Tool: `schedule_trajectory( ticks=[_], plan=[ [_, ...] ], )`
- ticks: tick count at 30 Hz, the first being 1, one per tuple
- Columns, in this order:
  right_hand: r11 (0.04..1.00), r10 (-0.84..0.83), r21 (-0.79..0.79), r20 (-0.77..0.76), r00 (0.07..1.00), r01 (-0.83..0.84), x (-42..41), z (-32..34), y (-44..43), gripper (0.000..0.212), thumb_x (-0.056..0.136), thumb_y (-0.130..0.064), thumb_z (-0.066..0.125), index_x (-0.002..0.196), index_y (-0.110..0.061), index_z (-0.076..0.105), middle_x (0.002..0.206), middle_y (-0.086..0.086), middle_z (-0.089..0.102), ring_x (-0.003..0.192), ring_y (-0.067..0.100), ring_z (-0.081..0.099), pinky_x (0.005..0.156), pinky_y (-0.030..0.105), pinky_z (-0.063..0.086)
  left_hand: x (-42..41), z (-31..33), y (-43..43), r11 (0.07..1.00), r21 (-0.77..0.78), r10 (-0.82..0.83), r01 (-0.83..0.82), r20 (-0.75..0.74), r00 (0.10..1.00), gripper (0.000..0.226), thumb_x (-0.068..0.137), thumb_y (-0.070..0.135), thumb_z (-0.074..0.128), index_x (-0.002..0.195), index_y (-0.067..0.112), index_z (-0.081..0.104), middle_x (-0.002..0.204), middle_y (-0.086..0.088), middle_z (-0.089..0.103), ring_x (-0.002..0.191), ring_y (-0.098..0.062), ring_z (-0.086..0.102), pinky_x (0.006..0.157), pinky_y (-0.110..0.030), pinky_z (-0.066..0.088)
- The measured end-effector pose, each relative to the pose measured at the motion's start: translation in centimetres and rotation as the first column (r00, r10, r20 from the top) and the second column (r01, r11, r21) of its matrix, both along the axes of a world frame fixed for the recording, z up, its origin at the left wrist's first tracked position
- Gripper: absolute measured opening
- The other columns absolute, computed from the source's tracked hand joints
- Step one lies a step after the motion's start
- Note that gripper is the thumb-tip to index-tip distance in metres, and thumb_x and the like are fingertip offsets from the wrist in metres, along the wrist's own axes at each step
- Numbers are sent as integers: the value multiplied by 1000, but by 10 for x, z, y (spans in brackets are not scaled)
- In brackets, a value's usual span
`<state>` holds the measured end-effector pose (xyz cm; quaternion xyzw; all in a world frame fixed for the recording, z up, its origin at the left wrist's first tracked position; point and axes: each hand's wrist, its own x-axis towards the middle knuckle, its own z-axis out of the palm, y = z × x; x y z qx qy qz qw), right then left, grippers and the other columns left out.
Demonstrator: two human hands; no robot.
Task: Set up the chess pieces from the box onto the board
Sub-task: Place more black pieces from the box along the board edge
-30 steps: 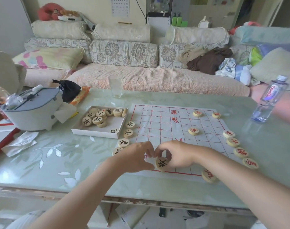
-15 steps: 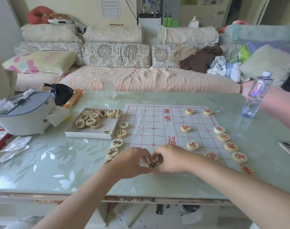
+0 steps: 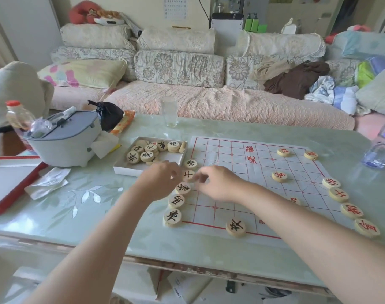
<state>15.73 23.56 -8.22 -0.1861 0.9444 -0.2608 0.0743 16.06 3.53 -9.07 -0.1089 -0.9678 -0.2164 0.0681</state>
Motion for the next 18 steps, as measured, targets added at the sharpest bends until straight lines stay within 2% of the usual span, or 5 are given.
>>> schedule_trajectory(
  ticks=[5, 9, 13, 16, 18],
  plan=[
    [999, -4, 46, -59, 998, 7, -48, 5, -54, 29, 89, -33, 63, 117, -27, 64, 108, -9, 63, 105, 16, 59, 90, 30, 48, -31, -8, -54, 980, 12, 198, -198, -50, 979, 25, 88, 28, 60, 113, 23, 63, 113, 0, 60, 109, -24, 53, 88, -38, 48],
    [986, -4, 165, -123, 992, 24, -83, 1, -88, 35, 87, -27, 61, 123, -29, 63, 117, -9, 65, 111, 17, 59, 90, 30, 47, -46, -14, -88, 941, -41, 332, -335, -65, 941, 42, 88, 28, 56, 131, 27, 54, 127, -4, 50, 123, -26, 41, 93, -39, 43],
    [971, -13, 235, -136, 991, 45, -108, -10, -119, 48, 83, -45, 66, 128, -33, 57, 127, -6, 62, 123, 24, 52, 97, 37, 46, -58, -21, -102, 945, -28, 326, -327, -32, 945, 44, 87, 32, 55, 131, 27, 53, 128, -4, 49, 124, -27, 40, 96, -38, 40],
    [983, -25, 177, -166, 986, 55, -116, -14, -139, 63, 78, -65, 67, 130, -32, 53, 129, -4, 62, 121, 23, 54, 98, 36, 43, -64, -26, -107, 950, -2, 311, -311, -21, 950, 43, 86, 34, 57, 129, 29, 54, 125, -4, 51, 121, -27, 43, 97, -39, 41],
    [984, -45, 164, -172, 984, 74, -120, -20, -152, 64, 76, -68, 65, 127, -31, 53, 126, -3, 64, 117, 24, 58, 94, 35, 46, -68, -29, -108, 951, 29, 309, -309, 2, 951, 42, 86, 34, 58, 127, 27, 55, 123, -3, 52, 119, -27, 45, 96, -39, 42]
  ],
)
